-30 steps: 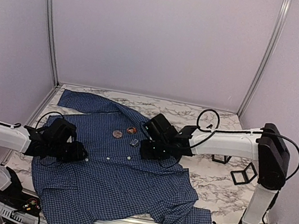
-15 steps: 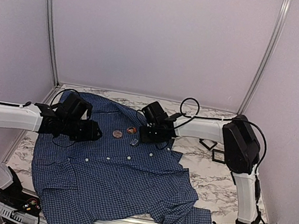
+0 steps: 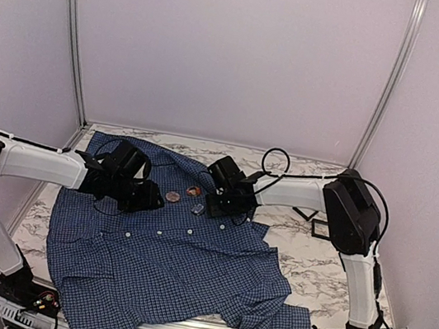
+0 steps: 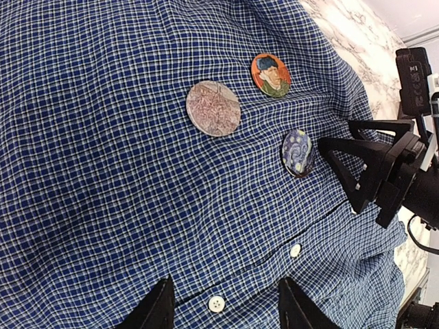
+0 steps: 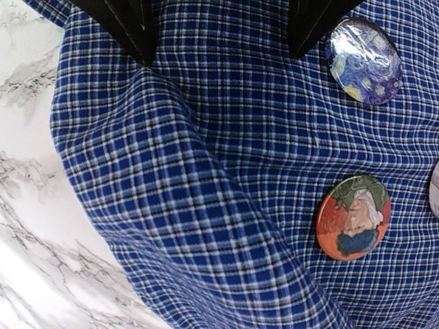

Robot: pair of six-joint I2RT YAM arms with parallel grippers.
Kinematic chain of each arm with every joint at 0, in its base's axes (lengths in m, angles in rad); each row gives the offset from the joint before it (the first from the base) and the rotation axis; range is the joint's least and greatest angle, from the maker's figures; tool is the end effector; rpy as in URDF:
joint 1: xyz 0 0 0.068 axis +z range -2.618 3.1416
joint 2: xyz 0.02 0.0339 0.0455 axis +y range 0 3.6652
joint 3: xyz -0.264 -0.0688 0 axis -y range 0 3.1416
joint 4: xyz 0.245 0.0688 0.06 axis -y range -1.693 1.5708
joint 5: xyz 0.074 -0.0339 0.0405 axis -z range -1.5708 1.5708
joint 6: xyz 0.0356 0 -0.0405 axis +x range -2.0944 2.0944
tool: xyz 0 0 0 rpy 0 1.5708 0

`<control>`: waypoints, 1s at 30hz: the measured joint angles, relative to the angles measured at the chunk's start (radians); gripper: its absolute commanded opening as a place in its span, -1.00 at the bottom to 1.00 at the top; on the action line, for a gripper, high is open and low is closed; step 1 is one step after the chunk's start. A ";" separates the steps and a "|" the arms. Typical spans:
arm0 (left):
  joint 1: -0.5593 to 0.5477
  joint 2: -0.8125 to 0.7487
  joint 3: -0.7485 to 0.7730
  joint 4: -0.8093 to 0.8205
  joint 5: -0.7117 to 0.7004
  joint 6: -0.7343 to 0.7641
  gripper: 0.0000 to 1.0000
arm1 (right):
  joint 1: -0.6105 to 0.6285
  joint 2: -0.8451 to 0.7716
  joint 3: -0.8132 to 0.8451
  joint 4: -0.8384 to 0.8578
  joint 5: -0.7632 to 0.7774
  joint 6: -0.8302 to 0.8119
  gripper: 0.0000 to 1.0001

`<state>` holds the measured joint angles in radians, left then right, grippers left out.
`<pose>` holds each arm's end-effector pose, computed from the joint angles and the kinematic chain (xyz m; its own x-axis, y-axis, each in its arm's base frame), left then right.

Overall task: Remove the brooch from the garment
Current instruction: Pick up the flattened clothing from the center of the board.

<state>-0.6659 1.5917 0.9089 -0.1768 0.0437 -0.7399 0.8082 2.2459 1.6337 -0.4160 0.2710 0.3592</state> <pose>0.2546 -0.2020 0.1864 -0.8712 -0.1721 -0.4598 0.0707 0.8827 -0.4645 0.3356 0.3375 0.1352 -0.7652 -0.3106 -0.5640 -0.3548 0.9343 -0.0331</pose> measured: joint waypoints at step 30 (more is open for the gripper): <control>-0.024 0.050 0.008 0.188 0.089 -0.142 0.01 | 0.002 -0.173 -0.127 0.159 -0.425 0.126 -1.00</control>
<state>-0.6895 1.6421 0.9169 0.0116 0.1329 -0.8814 0.8101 2.0731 1.5070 -0.2569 -0.1539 0.4854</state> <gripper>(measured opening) 0.511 0.025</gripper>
